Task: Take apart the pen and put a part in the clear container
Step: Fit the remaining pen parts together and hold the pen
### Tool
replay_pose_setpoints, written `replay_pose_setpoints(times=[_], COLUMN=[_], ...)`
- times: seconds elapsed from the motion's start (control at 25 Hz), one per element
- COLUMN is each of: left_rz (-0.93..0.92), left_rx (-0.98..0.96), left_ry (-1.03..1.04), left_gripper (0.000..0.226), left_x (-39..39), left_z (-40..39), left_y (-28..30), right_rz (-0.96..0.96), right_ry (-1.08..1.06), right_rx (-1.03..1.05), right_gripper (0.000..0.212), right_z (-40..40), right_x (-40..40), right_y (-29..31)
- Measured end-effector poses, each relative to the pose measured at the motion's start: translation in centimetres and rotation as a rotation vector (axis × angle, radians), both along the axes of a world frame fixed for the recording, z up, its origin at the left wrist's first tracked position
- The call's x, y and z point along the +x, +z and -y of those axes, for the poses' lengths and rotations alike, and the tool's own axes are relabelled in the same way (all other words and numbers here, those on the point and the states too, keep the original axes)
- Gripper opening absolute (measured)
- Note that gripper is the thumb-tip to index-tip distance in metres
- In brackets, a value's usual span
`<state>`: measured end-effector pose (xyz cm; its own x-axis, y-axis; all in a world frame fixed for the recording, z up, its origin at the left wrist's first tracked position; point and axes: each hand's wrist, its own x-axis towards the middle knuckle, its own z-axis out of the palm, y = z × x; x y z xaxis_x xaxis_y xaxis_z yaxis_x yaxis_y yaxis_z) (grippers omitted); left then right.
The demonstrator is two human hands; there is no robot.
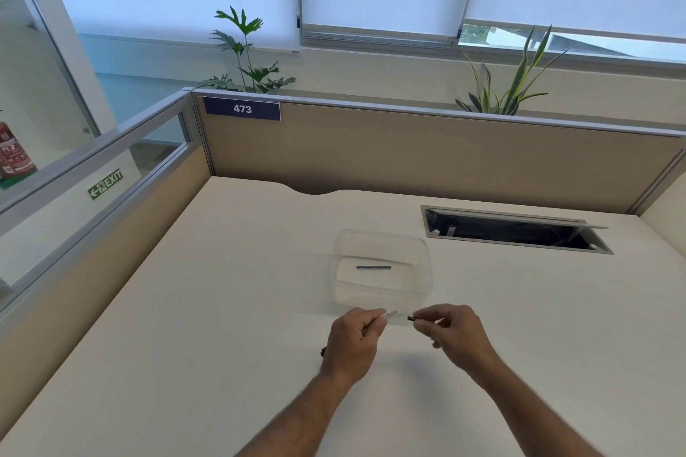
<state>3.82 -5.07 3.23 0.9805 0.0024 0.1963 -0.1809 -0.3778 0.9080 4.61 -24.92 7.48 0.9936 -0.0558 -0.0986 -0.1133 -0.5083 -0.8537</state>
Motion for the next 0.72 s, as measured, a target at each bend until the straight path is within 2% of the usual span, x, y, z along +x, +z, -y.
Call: replay_pose_setpoints(times=[0.24, 0.72], left_rz=[0.011, 0.016], left_rx=[0.14, 0.191], left_ry=[-0.019, -0.044], left_gripper=[0.02, 0.016], left_x=[-0.2, -0.4], left_z=[-0.3, -0.3], left_y=[0.3, 0.0], right_rz=[0.168, 0.17], right_ry=[0.046, 0.092], right_rx=[0.007, 0.002], right_gripper=[0.017, 0.019], right_z=[-1.2, -1.2], right_x=[-0.1, -0.2], right_y=[0.0, -0.5])
